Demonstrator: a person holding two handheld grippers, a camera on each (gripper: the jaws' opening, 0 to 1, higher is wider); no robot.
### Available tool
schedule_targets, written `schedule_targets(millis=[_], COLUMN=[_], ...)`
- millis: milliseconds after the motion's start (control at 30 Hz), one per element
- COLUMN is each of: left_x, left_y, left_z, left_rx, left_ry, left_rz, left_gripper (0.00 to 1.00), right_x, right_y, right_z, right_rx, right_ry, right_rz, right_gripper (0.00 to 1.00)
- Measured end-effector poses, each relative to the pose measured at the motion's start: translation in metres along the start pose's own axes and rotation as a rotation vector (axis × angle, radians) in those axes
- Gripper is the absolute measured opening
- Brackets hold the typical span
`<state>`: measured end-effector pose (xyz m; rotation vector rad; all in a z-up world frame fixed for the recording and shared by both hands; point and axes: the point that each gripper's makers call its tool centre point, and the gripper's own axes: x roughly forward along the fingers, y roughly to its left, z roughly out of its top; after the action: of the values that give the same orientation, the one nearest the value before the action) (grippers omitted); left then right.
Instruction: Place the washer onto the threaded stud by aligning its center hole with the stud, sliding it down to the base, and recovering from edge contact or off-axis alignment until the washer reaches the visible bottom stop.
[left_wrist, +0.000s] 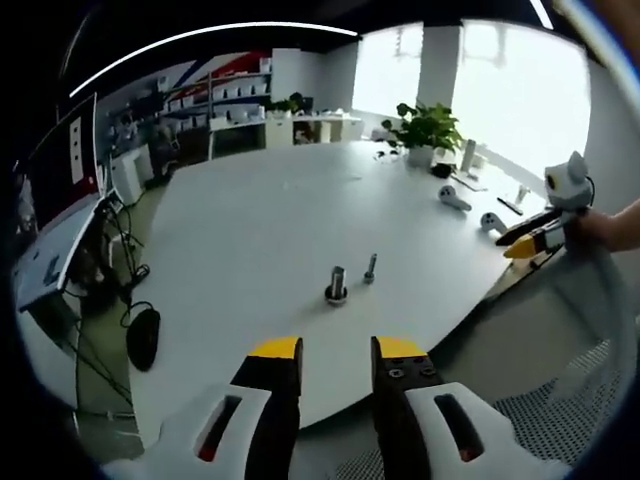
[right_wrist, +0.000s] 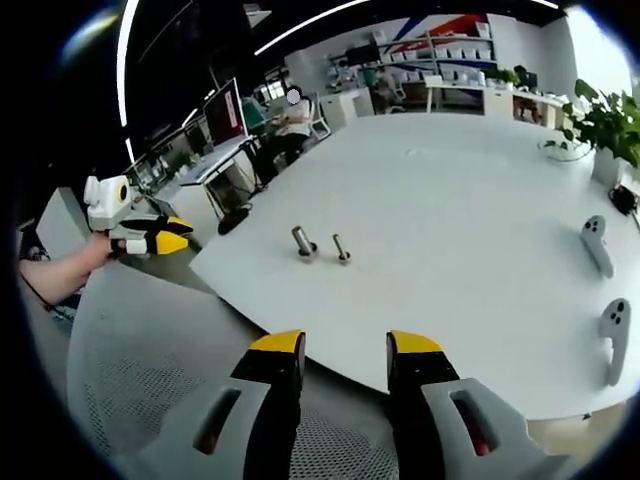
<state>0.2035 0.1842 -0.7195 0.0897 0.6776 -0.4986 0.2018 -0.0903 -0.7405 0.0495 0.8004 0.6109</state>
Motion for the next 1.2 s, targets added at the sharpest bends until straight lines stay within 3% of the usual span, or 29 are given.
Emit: schedule_targets(millis=[1200], left_x=[-0.0001], left_y=[0.0011], left_z=[-0.0011], left_rx=[0.031], left_ry=[0.010], left_rz=[0.007], left_gripper=[0.26], right_x=[0.0017], right_y=[-0.0005], right_z=[-0.0091], right_rx=[-0.013], right_ry=[0.055], right_rz=[-0.009], right_gripper=[0.35])
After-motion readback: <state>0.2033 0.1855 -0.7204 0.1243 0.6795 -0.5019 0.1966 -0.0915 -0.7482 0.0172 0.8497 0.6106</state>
